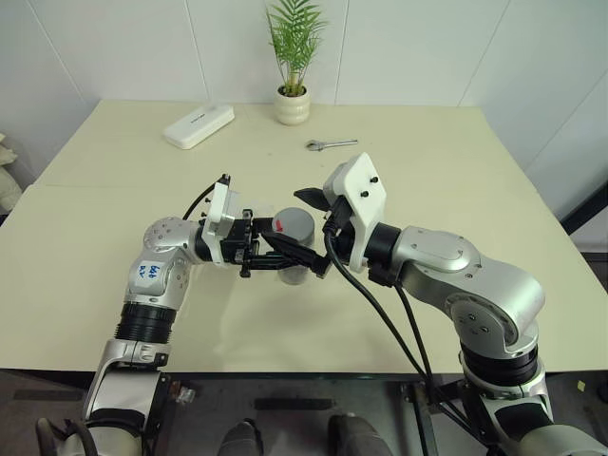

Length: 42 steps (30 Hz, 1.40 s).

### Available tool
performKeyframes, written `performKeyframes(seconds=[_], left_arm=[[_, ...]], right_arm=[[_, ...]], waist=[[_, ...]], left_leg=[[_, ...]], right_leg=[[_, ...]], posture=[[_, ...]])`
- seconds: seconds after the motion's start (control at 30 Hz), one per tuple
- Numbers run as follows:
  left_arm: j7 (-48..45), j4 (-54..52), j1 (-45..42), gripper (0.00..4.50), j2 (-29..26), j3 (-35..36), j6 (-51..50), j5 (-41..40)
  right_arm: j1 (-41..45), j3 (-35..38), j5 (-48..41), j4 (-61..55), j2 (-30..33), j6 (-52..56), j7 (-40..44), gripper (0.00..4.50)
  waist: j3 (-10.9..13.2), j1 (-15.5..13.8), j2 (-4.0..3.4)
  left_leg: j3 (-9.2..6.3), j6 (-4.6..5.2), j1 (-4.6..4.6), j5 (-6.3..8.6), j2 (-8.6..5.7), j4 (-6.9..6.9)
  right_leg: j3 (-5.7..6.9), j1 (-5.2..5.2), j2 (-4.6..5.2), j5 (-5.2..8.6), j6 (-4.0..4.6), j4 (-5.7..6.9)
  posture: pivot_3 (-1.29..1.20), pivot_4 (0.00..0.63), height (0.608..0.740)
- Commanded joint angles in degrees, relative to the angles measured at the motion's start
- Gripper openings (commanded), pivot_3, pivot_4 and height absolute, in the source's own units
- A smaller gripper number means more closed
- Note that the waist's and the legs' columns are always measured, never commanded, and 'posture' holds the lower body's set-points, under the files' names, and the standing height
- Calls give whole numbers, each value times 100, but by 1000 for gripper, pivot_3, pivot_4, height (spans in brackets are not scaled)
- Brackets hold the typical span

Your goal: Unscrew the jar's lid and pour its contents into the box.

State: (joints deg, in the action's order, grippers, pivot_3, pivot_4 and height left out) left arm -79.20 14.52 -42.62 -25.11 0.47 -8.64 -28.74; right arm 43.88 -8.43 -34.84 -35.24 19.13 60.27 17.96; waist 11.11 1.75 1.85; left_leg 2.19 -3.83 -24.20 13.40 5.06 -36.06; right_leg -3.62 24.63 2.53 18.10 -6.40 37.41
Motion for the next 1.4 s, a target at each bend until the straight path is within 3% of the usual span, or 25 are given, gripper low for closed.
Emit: performKeyframes(seconds=[0.03,1.4], left_arm=[[-124,-102,-187,2173,-21,68,118,-100],[-340,191,-285,2173,-89,176,-26,-122]], right_arm=[[-2,256,-1,-115,56,28,-65,4481],[155,339,-263,-167,104,99,121,4481]], waist=[[0,-1,0],[0,0,0]], left_leg=[[0,0,0,0,0,0],[0,0,0,0,0,1]], right_leg=[[0,0,0,0,0,0],[0,0,0,0,0,-1]], posture=[[0,150,740],[0,150,740]])
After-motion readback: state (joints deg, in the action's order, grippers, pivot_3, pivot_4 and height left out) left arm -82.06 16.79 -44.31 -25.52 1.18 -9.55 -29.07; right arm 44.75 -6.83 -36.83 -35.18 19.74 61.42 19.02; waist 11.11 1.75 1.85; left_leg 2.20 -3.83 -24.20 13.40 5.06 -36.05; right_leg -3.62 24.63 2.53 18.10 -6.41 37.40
